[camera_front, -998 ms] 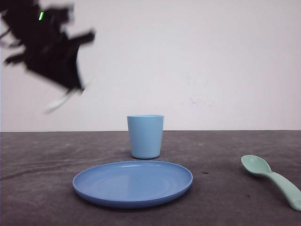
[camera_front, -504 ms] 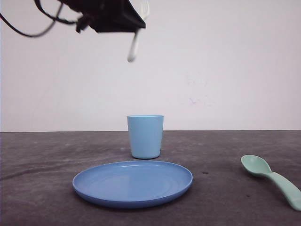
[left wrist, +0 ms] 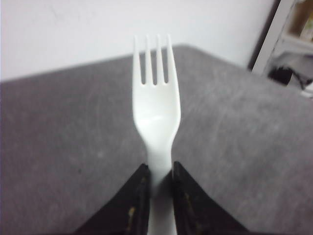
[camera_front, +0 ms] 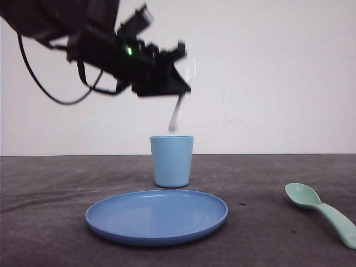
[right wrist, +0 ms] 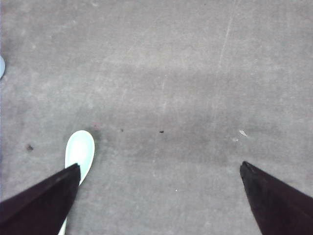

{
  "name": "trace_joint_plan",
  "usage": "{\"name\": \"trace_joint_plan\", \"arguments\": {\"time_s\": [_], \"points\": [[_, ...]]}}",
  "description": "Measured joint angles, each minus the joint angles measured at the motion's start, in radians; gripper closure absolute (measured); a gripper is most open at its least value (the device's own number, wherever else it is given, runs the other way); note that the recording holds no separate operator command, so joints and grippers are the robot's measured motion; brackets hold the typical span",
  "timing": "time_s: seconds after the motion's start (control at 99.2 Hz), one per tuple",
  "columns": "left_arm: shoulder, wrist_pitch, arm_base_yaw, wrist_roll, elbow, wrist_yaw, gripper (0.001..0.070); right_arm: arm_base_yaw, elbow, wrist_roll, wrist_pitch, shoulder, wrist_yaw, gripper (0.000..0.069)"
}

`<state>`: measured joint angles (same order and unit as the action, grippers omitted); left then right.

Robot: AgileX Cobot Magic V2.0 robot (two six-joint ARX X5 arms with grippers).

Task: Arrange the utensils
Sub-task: 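Lift the white fork with the left gripper toward the blue cup, then lower the fork into the cup and open the left gripper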

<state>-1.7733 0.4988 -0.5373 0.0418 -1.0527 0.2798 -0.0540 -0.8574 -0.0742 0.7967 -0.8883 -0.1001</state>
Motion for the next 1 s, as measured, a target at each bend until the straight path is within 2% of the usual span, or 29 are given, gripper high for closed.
{"name": "trace_joint_plan", "arguments": {"time_s": [0.434, 0.656, 0.867, 0.938, 0.998], "points": [[-0.068, 0.008, 0.000, -0.033, 0.014, 0.006, 0.0666, 0.000, 0.000, 0.000, 0.008, 0.000, 0.000, 0.0032], [-0.068, -0.017, 0.000, -0.075, 0.027, 0.003, 0.0666, 0.000, 0.000, 0.000, 0.008, 0.000, 0.000, 0.0032], [-0.068, -0.023, 0.000, -0.079, 0.027, 0.003, 0.0664, 0.000, 0.000, -0.001, 0.008, 0.000, 0.000, 0.0032], [-0.068, -0.023, 0.000, -0.079, 0.027, 0.003, 0.0645, 0.000, 0.000, -0.001, 0.011, 0.000, 0.000, 0.0032], [-0.068, -0.023, 0.000, -0.079, 0.027, 0.002, 0.0593, 0.000, 0.000, -0.001, 0.015, 0.000, 0.000, 0.0032]]}}
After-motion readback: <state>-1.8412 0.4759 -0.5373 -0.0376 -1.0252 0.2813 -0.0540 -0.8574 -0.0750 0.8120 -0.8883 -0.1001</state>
